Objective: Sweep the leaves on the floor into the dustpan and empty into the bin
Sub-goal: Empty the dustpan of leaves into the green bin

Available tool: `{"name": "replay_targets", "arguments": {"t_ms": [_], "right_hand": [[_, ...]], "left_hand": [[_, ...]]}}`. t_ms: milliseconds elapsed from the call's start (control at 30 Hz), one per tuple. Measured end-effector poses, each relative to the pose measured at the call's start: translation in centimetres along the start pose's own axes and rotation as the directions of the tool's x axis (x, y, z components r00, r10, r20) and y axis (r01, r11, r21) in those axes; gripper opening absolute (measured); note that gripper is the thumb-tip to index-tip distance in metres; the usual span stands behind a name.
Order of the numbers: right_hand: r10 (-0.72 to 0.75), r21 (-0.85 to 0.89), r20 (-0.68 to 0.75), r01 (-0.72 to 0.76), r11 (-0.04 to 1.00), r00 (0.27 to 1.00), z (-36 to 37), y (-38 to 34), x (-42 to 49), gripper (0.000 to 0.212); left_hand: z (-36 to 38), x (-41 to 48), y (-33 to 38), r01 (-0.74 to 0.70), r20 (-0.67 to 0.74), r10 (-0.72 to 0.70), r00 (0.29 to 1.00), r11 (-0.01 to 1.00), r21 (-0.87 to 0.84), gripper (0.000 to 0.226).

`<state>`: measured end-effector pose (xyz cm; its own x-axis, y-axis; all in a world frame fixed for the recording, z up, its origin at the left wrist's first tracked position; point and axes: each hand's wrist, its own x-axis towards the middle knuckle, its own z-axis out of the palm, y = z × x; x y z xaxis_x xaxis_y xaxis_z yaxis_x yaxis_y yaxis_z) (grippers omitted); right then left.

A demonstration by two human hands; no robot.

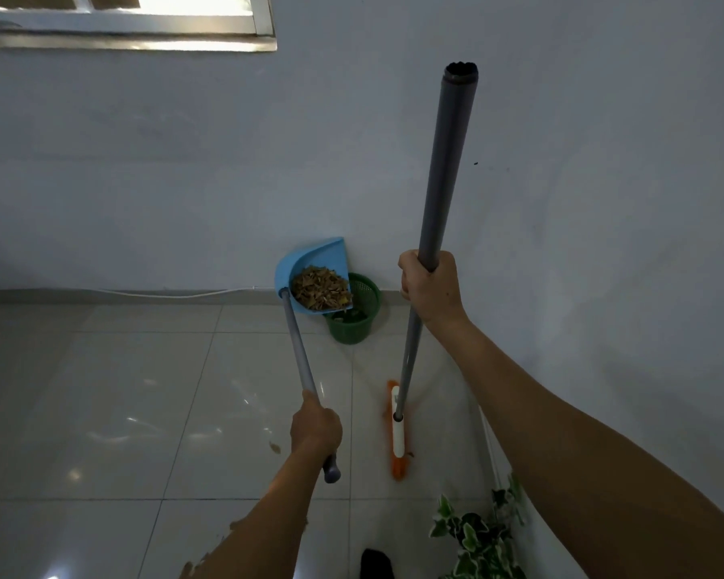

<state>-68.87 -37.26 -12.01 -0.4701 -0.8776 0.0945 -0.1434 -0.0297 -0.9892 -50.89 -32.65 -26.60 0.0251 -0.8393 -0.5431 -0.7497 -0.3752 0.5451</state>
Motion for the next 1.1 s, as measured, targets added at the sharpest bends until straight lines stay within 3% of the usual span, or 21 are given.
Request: {"name": "replay_targets", "arguments": {"t_ms": [467,1100], "right_hand": [[-0.001,0.039,0.041,-0.001,0.999,0.999,-1.1,0.3,1.1,0.033],[0.009,0.038,0.017,-0.009,0.999,1.0,-1.7,0.2,1.0,0.03]], "left_hand": [[6.7,-1.2,-1.2,0.07,-0.041,-0.07,0.997,0.997,-0.018,0.064],[7.6,-0.8,-3.9,-0.083,-0.01,0.091,0.996,0.942,0.324,0.065]]}}
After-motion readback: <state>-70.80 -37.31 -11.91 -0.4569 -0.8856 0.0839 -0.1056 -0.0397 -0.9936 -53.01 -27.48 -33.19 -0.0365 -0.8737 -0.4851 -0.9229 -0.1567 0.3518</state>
